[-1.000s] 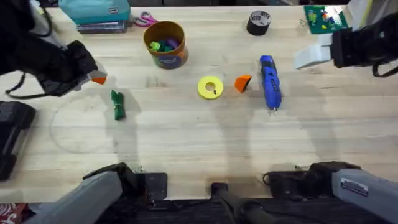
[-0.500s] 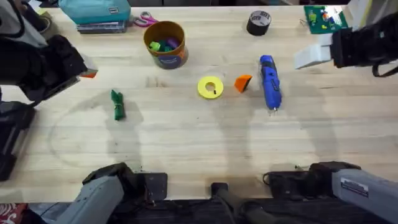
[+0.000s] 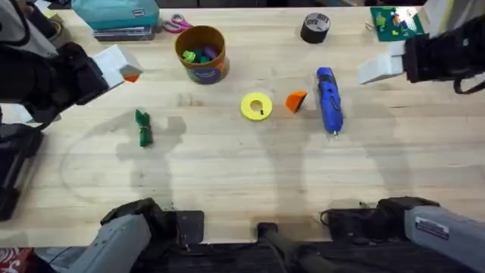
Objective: Pick up the gripper from the table and insert it into the empty holder that is missing its gripper. Then pick up a screw, insert it into the mounting hole, and use the screwdriver to tighten it. Finally, clean up the table by picking up the vegetable and placing it into the bucket.
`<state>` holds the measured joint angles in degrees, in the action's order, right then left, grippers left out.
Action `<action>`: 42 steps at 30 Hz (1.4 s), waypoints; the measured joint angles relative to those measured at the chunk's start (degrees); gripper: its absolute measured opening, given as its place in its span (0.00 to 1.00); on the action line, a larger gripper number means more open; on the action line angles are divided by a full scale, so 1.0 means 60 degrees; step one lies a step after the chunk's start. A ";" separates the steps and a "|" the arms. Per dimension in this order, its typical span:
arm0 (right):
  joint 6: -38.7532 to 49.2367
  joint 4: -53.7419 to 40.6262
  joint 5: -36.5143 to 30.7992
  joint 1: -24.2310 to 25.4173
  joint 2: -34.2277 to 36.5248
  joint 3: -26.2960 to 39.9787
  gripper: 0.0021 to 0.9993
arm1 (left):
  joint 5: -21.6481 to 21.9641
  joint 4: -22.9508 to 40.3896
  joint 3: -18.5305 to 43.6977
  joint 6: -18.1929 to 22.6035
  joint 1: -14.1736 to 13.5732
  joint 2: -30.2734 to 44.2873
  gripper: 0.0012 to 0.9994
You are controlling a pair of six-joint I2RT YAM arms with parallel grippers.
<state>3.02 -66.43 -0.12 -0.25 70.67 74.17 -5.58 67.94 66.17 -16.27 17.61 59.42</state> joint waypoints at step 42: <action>-0.0001 0.0000 0.0000 0.0000 0.0000 0.0000 1.00 | -0.2909 -0.6244 0.0204 0.5441 -0.3020 0.1909 0.99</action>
<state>3.02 -66.43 -0.12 -0.25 70.67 74.17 -23.04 30.48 67.40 16.37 -0.51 70.87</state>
